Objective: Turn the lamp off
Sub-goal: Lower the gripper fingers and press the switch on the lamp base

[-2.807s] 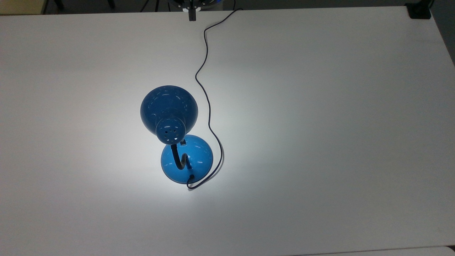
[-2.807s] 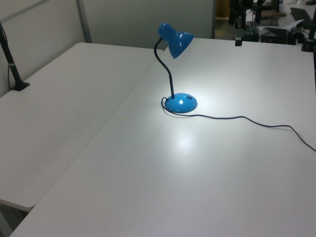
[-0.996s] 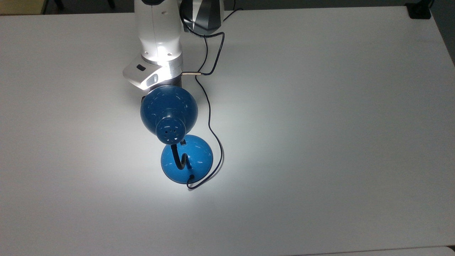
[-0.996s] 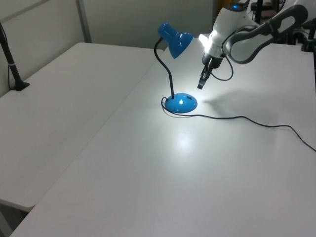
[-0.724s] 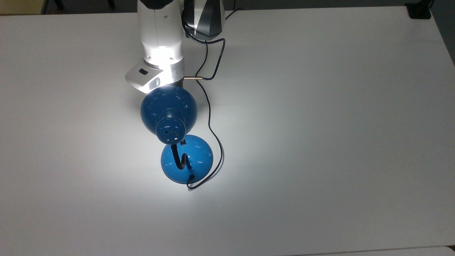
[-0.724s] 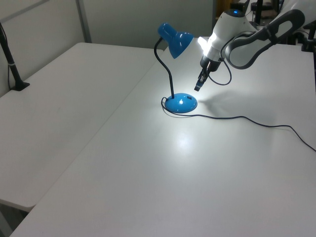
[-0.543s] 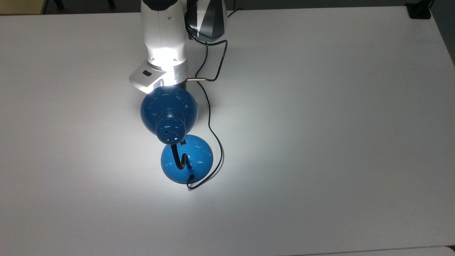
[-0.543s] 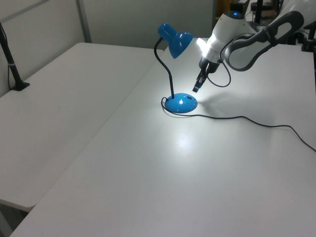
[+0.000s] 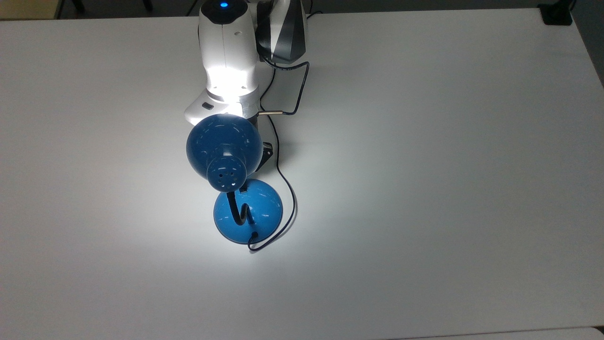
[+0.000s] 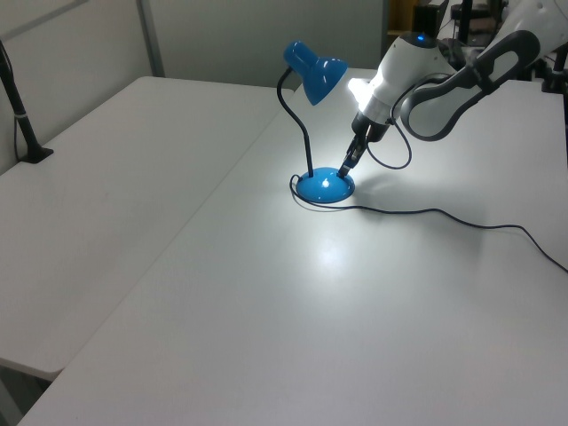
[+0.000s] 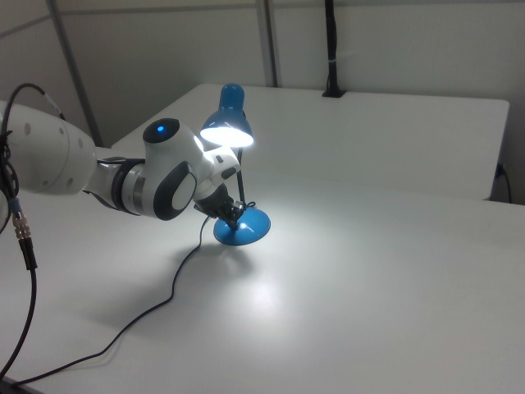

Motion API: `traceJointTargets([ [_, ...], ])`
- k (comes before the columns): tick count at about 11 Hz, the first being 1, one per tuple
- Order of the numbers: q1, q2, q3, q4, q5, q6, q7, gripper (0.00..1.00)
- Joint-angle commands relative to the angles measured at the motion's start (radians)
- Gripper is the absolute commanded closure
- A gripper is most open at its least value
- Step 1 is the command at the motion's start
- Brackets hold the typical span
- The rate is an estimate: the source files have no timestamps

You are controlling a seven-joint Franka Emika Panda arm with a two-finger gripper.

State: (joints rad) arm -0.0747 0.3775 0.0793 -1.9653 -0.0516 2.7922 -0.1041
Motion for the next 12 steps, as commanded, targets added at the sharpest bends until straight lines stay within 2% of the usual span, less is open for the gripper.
traceJointTargets([
  [1, -0.002, 0.008, -0.001, 0.002, -0.048, 0.024, 0.000, 1.00],
  [12, -0.011, 0.044, -0.001, -0.007, -0.067, 0.009, 0.003, 1.00],
])
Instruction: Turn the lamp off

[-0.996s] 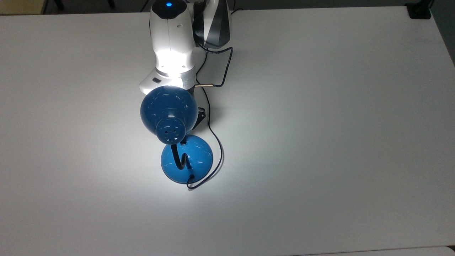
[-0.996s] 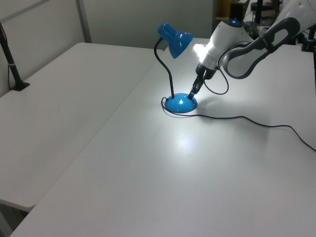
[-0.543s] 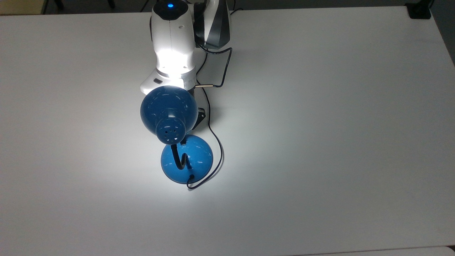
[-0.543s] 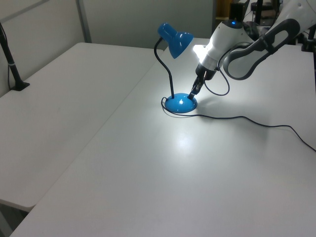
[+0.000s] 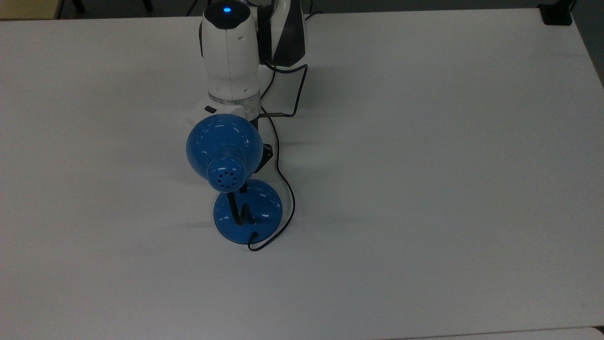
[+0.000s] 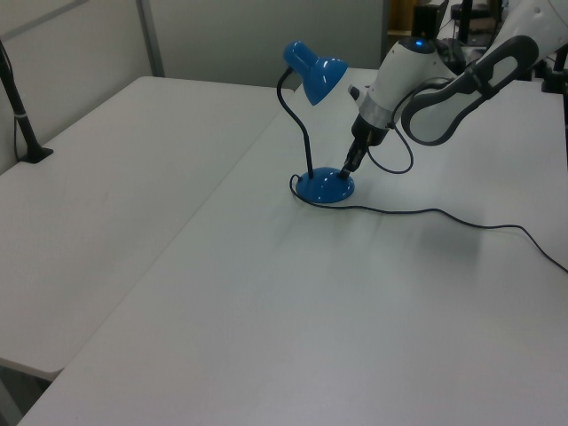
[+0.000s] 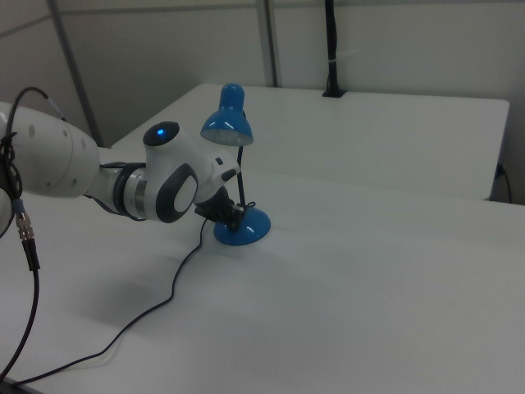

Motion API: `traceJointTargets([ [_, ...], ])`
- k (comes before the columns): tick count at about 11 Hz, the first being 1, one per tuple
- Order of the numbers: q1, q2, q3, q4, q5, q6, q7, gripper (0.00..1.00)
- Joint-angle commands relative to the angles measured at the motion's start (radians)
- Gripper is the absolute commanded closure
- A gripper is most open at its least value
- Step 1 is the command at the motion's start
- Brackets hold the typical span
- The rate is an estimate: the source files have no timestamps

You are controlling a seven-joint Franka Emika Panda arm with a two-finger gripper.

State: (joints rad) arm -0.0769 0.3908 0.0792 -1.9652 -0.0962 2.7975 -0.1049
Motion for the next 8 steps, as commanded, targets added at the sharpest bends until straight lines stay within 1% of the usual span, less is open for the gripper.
traceJointTargets([
  [1, -0.010, 0.030, -0.001, -0.011, -0.022, -0.022, 0.004, 1.00],
  [6, -0.015, -0.036, 0.001, 0.000, -0.019, -0.197, 0.017, 1.00],
  [8, -0.017, -0.101, 0.001, 0.002, -0.013, -0.289, 0.016, 1.00],
])
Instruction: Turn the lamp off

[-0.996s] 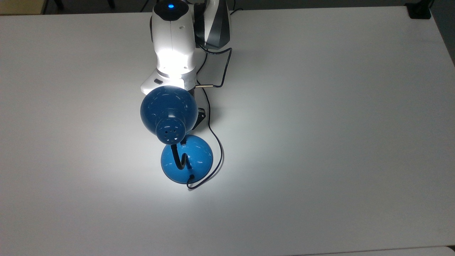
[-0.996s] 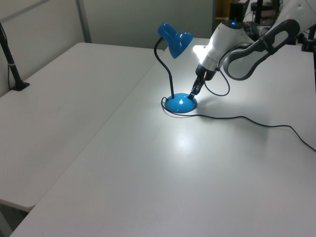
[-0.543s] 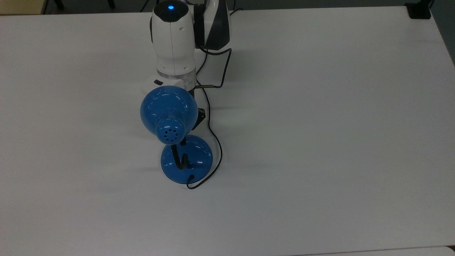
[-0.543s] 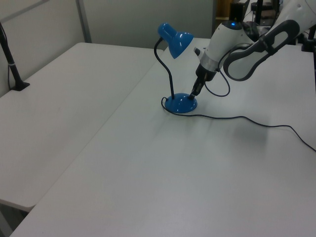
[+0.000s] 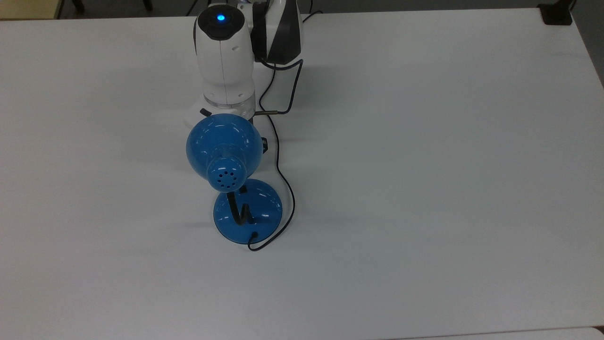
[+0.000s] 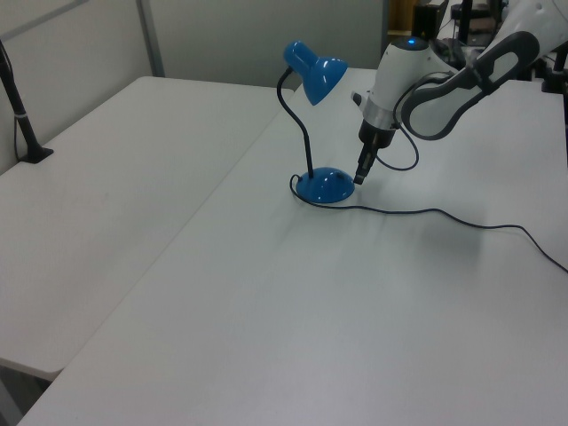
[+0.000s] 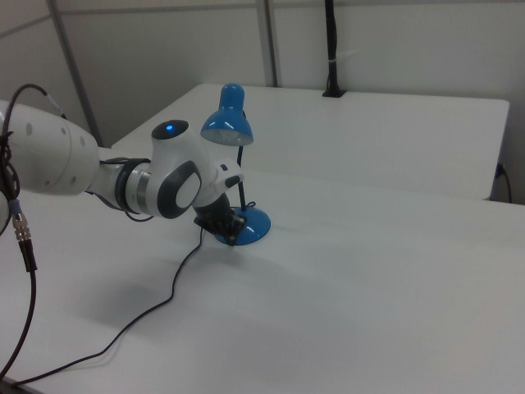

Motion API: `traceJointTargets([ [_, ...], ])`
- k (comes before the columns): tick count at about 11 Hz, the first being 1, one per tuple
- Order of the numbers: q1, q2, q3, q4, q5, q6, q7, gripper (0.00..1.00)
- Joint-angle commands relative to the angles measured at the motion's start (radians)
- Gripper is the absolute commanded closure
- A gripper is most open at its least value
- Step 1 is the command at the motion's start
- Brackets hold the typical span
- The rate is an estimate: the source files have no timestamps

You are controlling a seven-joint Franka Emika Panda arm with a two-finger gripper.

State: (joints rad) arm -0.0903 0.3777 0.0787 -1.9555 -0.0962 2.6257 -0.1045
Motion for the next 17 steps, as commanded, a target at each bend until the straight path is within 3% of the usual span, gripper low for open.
traceJointTargets([
  [1, -0.003, -0.127, 0.001, -0.005, -0.011, -0.195, 0.015, 1.00],
  [6, 0.015, -0.272, 0.001, 0.096, -0.020, -0.669, 0.005, 1.00],
  [12, 0.073, -0.359, 0.004, 0.223, -0.025, -0.901, 0.020, 0.97],
  [13, 0.086, -0.359, 0.004, 0.256, -0.025, -0.924, 0.054, 0.93],
  [15, 0.107, -0.364, 0.004, 0.282, -0.023, -0.955, 0.129, 0.66],
  [16, 0.119, -0.368, 0.001, 0.283, -0.023, -0.958, 0.134, 0.61],
  [17, 0.148, -0.382, -0.014, 0.283, -0.022, -0.957, 0.134, 0.45],
])
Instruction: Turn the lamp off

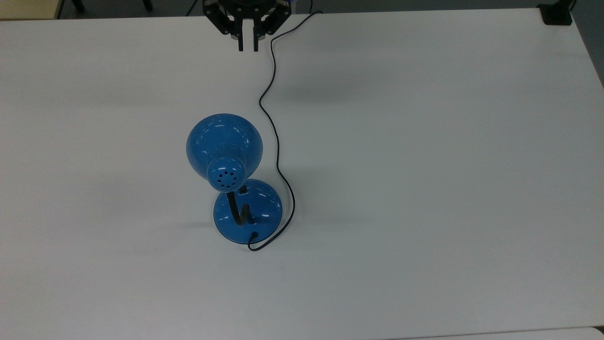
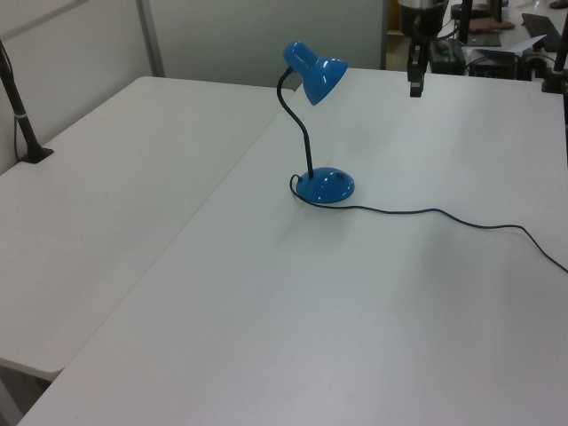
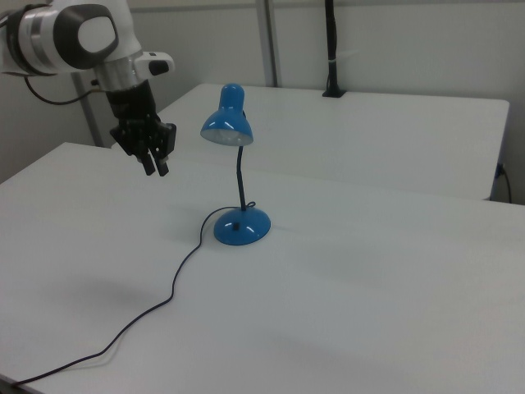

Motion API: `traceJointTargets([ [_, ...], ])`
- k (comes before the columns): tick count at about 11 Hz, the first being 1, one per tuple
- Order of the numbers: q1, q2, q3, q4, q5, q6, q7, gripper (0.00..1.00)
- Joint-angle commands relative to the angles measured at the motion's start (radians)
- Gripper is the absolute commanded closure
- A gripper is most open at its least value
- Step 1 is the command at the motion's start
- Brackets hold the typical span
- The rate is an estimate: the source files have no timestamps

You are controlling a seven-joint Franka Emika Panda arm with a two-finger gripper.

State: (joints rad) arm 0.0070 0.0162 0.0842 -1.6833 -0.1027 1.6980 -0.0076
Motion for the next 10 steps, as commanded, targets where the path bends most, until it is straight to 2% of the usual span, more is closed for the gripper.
traceJointTargets([
  [1, 0.066, -0.025, -0.032, 0.011, -0.015, -0.032, 0.038, 0.29],
  [3, 0.082, -0.038, -0.035, 0.011, -0.015, -0.059, 0.052, 0.00],
  [6, 0.071, -0.067, -0.032, 0.008, -0.011, -0.086, 0.058, 0.00],
  [10, 0.070, -0.059, -0.032, 0.011, -0.011, -0.077, 0.092, 0.00],
])
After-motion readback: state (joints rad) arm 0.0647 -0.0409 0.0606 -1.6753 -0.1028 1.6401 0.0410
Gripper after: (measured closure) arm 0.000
